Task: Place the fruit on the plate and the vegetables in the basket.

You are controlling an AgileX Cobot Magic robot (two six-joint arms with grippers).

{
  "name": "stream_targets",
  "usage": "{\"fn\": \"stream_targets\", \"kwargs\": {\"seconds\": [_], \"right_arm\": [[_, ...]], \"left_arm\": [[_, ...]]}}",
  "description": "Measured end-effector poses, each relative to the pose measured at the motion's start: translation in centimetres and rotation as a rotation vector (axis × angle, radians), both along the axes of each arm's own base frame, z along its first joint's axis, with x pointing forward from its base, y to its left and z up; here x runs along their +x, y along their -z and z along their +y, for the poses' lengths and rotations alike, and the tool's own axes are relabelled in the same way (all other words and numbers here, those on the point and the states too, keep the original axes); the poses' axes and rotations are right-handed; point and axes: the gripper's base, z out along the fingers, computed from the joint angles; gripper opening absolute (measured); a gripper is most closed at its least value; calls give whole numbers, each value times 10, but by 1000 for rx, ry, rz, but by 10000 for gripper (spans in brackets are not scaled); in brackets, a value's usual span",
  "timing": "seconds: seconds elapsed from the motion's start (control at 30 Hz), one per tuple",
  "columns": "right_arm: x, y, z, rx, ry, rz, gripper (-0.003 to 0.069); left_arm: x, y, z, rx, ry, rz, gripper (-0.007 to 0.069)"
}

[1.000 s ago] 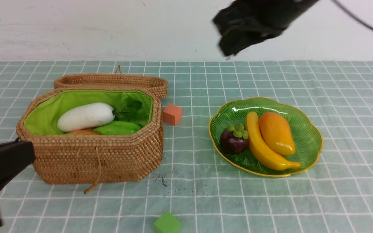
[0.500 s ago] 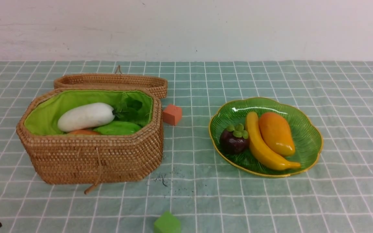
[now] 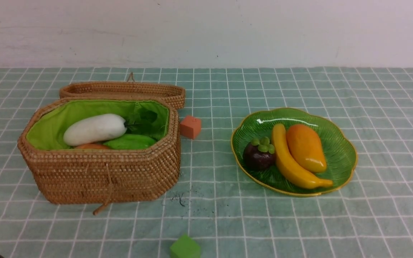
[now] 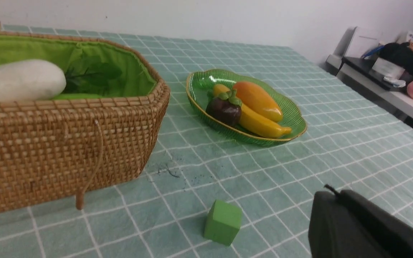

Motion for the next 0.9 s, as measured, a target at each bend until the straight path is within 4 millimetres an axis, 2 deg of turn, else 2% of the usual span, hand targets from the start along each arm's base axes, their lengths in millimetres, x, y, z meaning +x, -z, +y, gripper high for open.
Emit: {"fn": "stream_targets", "kwargs": {"seconds": [0.07,0.17,0.27,0.4,0.5,0.57,0.6,0.63,0.7,0.73,0.77,0.83,0.9], "right_arm": [[-12,1,-7,29,0,-52,-4],[-16,6,-9,35,15,-64,-1],[-14,10,-9,7,73,-60,0],[3,31,-6,-103,189,-211,-16],[21,60,-1,-160,240,-393,-18],[31,90,-1,-177,291,-463,-18],[33,102,-1,-172,308,-461,-18],[34,104,-1,-169,314,-471,-18],[42,139,-1,-153,341,-447,-18],[43,144,-1,-153,343,-444,-18],[47,163,-2,-163,347,-425,-18],[48,172,-2,-171,348,-417,-18],[49,172,-3,-173,351,-433,-18]], "left_arm": [[0,2,0,13,-1,16,-11],[0,3,0,19,-2,26,-10],[0,3,0,23,-2,30,-8],[0,4,1,26,-2,33,-6],[0,4,1,25,-2,33,-4],[0,4,1,25,-2,33,-2],[0,4,1,25,-2,33,-2],[0,4,1,25,-2,33,-2],[0,4,1,26,-2,34,0],[0,4,1,26,-2,34,1],[0,4,0,25,-2,35,3],[0,4,0,25,-2,35,4],[0,4,0,26,-2,36,6]]}}
